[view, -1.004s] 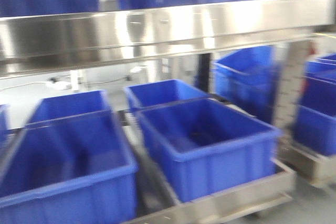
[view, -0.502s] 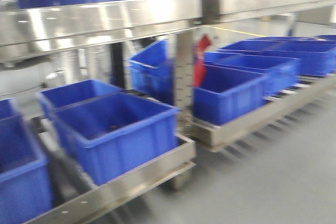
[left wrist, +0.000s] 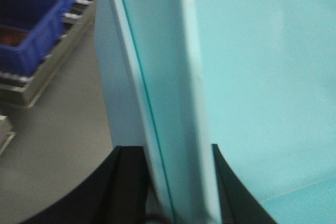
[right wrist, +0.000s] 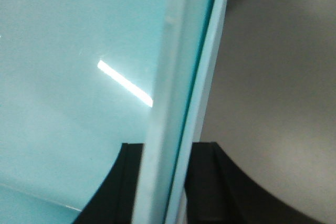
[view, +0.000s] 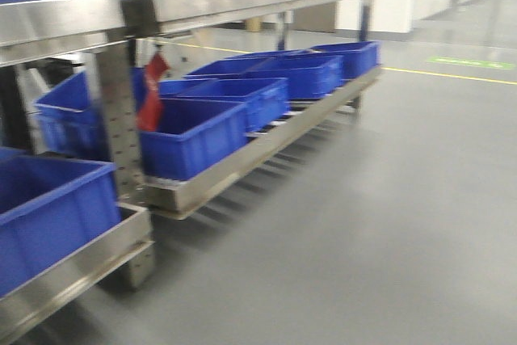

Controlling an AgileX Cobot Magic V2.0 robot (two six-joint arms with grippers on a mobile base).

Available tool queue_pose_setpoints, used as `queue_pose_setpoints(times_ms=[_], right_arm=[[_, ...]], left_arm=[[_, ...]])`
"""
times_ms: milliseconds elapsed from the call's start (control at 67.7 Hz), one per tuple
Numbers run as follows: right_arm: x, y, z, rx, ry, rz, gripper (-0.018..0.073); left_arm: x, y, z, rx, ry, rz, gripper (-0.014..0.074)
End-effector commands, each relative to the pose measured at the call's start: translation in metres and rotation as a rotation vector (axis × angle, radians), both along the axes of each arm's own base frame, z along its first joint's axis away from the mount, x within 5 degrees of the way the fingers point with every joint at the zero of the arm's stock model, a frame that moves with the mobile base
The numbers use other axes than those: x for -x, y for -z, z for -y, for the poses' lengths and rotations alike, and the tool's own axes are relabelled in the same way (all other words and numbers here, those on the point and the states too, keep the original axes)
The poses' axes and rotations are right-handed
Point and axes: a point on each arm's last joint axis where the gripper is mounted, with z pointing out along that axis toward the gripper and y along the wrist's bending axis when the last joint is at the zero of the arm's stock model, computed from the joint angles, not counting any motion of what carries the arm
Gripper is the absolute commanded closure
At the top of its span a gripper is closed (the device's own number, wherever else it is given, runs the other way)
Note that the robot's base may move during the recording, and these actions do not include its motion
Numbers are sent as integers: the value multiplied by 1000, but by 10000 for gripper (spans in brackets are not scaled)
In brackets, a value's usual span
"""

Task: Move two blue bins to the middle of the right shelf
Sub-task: 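Back the base away from the shelf and turn, still gripping the bin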

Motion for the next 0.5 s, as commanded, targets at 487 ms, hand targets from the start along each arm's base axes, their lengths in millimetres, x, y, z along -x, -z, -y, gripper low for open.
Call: queue_pose_setpoints(times_ms=[487], right_arm=[[-2, -8, 6, 24, 35, 86, 713]], left_arm=[[11, -21, -2, 102, 11, 90, 707]])
